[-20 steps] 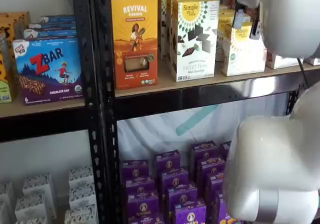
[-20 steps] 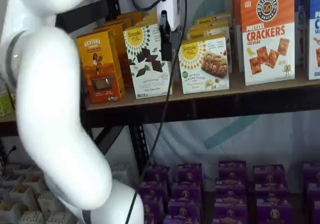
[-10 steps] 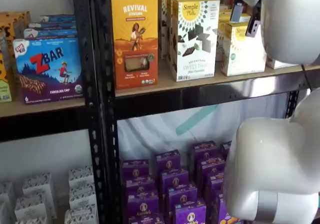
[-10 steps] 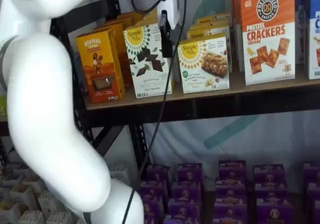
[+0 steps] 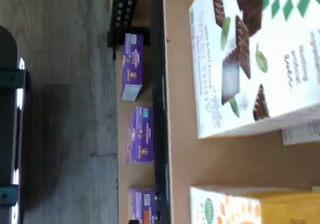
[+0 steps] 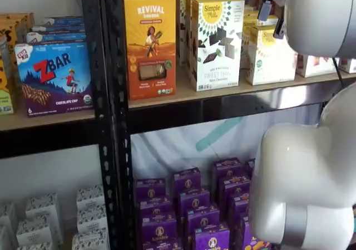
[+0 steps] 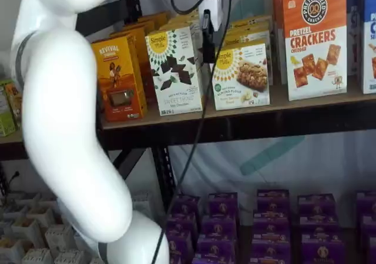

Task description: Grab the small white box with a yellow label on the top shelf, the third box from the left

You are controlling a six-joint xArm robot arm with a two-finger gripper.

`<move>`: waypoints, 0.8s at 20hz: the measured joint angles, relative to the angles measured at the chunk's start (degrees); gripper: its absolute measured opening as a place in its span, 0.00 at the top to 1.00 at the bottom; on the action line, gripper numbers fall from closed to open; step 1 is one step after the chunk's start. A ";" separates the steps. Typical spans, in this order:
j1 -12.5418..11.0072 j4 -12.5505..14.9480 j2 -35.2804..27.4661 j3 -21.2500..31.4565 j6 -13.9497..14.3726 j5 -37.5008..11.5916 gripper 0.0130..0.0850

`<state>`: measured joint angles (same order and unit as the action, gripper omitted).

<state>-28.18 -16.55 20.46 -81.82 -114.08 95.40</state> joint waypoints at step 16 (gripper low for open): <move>2.24 4.04 -6.70 -3.25 0.49 -1.96 0.00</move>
<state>-25.94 -12.51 13.77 -85.07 -113.59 93.44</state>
